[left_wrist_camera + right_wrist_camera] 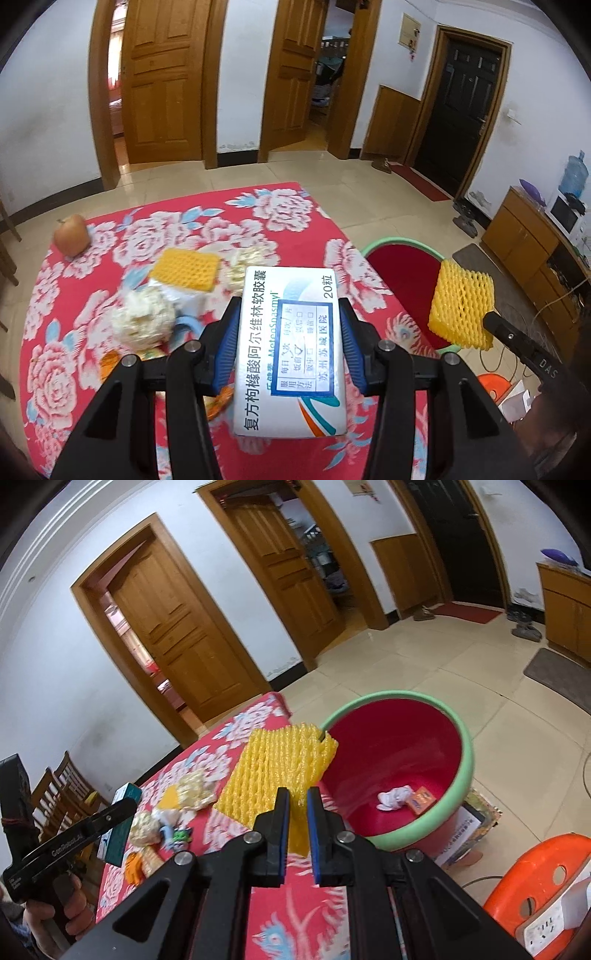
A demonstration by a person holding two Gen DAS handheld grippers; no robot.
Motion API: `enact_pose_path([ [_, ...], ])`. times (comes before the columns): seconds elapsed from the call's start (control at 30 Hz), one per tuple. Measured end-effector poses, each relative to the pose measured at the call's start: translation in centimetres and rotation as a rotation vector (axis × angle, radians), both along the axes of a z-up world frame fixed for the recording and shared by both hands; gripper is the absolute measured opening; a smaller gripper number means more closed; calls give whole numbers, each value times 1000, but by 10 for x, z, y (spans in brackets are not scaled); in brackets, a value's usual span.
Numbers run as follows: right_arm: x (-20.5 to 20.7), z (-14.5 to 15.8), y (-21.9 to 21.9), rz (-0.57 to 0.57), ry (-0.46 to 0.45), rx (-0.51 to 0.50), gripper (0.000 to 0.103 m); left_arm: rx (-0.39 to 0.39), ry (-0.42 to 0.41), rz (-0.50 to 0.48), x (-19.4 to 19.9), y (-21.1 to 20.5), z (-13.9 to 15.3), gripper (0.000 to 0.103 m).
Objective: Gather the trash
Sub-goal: 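Carry the yellow foam net into the red bin and open the right gripper while left carries the medicine box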
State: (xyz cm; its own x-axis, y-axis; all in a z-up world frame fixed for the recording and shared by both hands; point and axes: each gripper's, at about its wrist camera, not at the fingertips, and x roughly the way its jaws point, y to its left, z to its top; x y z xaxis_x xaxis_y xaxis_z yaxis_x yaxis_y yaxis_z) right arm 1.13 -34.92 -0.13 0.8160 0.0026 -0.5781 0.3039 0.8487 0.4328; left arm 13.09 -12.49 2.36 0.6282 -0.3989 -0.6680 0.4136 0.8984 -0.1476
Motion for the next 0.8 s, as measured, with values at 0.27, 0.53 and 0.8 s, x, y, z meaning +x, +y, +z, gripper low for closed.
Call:
enact_pose_path([
  [0.27,6,-12,-29,-102,40,-30,12,13,4,-87,8,-49,-7,50],
  [0.53,16,-26,-47,-137,76,-5,15,35,33,-155,16,-91,-21,50],
  [0.8,14,-40,-65,-164,94,33,22,53,49,-202,21,-124,-29,50],
])
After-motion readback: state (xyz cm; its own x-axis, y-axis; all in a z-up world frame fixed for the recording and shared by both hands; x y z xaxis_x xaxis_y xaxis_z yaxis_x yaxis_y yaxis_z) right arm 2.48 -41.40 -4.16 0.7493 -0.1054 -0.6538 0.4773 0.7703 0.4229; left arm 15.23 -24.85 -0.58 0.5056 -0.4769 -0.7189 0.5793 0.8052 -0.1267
